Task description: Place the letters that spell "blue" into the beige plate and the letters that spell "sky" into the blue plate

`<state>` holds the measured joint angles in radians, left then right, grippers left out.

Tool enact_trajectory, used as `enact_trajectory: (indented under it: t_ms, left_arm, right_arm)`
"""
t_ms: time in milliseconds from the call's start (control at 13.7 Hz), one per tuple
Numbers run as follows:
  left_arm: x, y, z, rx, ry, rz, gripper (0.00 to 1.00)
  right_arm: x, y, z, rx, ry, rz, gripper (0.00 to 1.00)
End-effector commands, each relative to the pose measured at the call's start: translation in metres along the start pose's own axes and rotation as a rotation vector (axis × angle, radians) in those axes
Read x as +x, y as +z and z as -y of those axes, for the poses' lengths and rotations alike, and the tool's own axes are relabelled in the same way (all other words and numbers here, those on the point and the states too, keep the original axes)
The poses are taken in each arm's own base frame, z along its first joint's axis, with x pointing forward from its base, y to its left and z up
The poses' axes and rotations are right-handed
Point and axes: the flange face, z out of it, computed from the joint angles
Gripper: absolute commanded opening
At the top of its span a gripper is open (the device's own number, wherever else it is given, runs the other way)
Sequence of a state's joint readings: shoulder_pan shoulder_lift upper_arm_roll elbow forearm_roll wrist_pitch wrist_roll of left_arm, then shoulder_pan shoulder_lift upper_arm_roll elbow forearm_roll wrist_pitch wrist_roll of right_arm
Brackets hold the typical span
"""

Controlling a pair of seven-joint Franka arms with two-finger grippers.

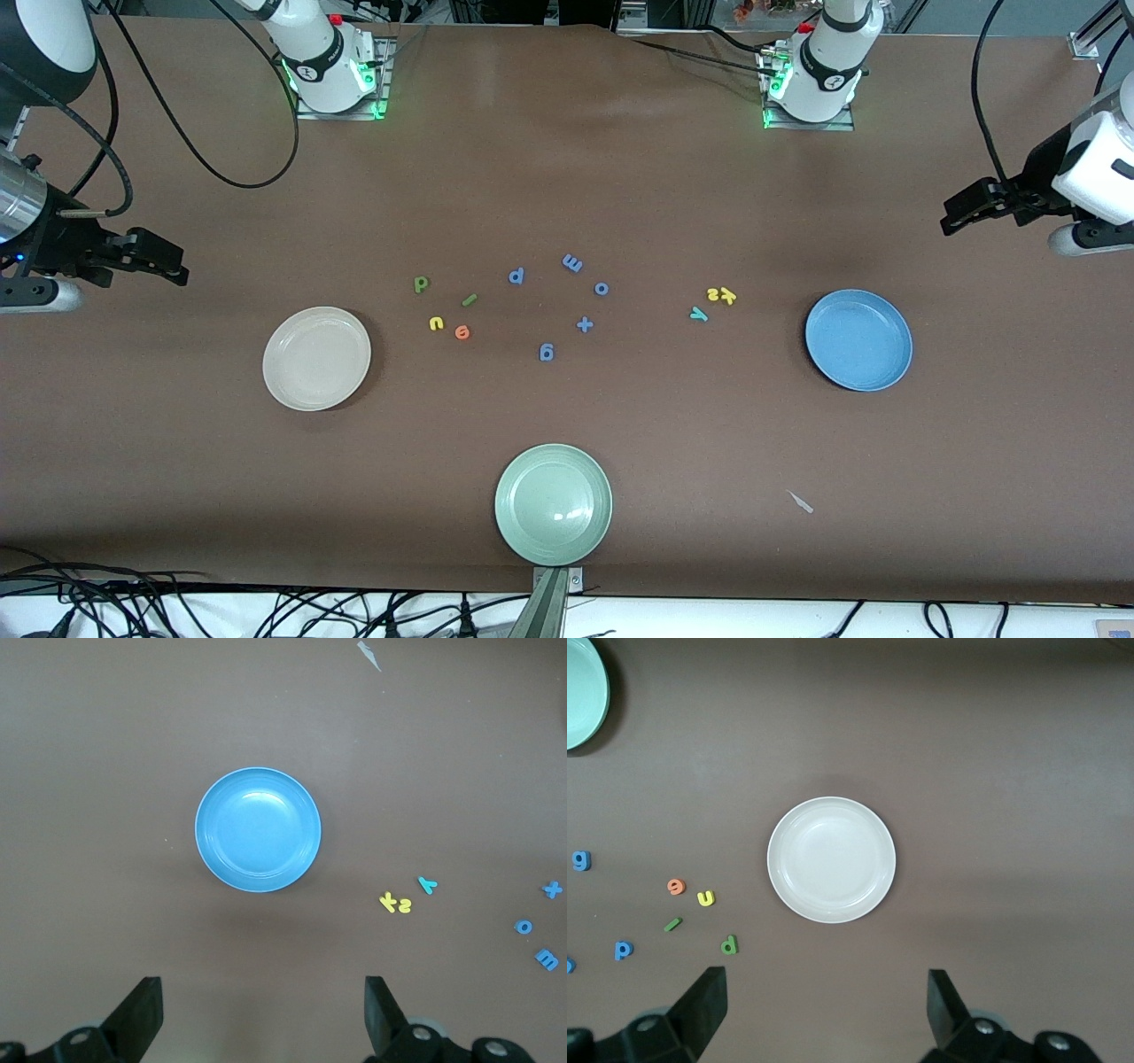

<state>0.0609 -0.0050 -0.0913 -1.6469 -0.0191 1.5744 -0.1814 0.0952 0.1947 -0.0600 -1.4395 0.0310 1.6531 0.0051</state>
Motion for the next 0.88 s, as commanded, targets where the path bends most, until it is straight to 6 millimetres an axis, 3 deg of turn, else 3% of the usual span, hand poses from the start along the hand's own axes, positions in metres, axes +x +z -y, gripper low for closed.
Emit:
enact_trajectory:
  t_ms: [0,803]
  left_arm:
    - [0.001,0.005,-0.004,-0.014,0.014,0.009,1.00]
    - [0.009,0.011,0.014,0.041,-0.002,0.011,1.00]
  right_arm:
    - [0.004,-0.003,-0.004,0.016,0.004,-0.021,1.00]
    - [0.006,0.000,-0.011,0.012,0.011,-0.017,1.00]
